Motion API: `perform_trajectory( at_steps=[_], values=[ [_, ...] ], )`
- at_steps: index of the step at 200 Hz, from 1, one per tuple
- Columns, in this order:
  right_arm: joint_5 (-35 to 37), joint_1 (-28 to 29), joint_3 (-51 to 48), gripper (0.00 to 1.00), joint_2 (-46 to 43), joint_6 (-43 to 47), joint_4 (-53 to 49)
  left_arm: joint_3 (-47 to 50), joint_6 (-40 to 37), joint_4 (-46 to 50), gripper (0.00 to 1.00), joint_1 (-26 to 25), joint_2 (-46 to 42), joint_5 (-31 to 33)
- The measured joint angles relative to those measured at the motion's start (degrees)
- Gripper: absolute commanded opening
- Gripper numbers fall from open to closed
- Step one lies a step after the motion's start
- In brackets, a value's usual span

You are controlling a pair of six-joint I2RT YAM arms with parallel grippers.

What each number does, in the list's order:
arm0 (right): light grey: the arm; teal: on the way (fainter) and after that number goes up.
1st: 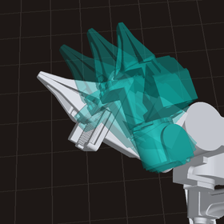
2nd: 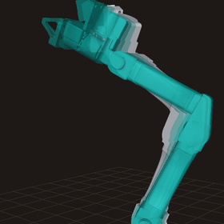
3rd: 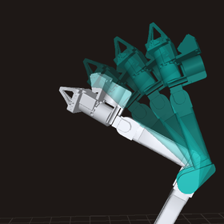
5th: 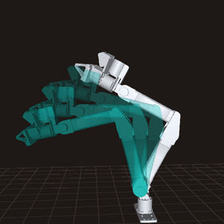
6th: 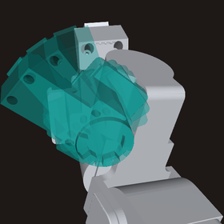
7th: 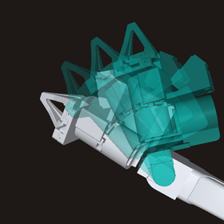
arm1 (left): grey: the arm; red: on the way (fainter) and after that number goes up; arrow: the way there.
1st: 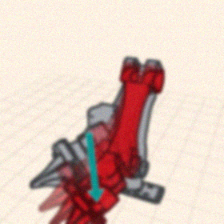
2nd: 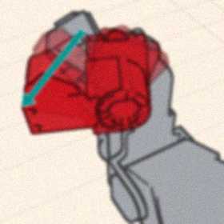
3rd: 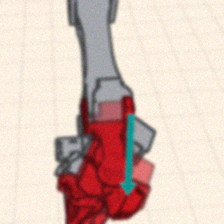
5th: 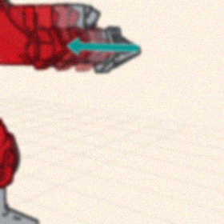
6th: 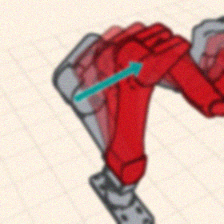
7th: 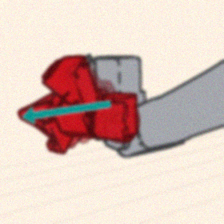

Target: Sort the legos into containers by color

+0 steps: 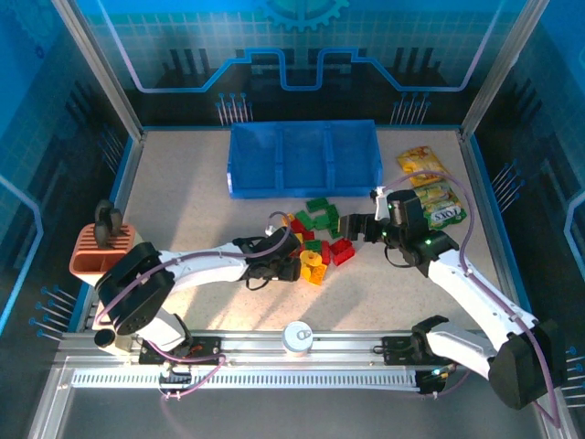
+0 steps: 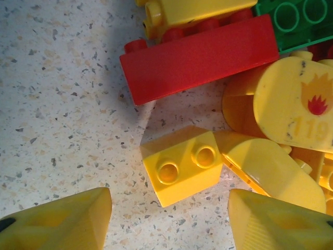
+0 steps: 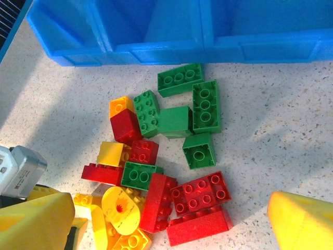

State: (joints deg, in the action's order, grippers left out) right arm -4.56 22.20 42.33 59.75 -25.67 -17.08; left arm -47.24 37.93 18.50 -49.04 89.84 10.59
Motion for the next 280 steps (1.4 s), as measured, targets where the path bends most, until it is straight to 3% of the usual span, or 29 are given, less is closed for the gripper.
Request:
perform_trajectory(
  at_steps=[66,138,225,250,280],
  values=[
    [0.02,0.00,-0.50,0.96,0.00,-0.39,1.73,-3.89,1.18,-0.35,0.56,0.00,4.79,0.07],
    [0.92,0.00,-3.72,0.96,-0.98,-0.46,2.64,-5.14,1.44,1.64,0.40,-0.09,6.10,1.57],
    [0.94,0.00,-3.78,0.96,-1.01,-1.36,4.04,-5.38,1.42,6.75,0.34,-0.70,-4.42,3.78],
    [0.96,0.00,-4.50,0.96,-1.38,-1.51,4.61,-7.39,-0.11,8.74,0.34,1.49,-6.34,4.46],
    [0.31,0.00,-4.92,0.96,-1.53,-1.55,4.68,-13.16,-3.58,9.49,0.35,10.21,-6.93,4.68]
  ],
)
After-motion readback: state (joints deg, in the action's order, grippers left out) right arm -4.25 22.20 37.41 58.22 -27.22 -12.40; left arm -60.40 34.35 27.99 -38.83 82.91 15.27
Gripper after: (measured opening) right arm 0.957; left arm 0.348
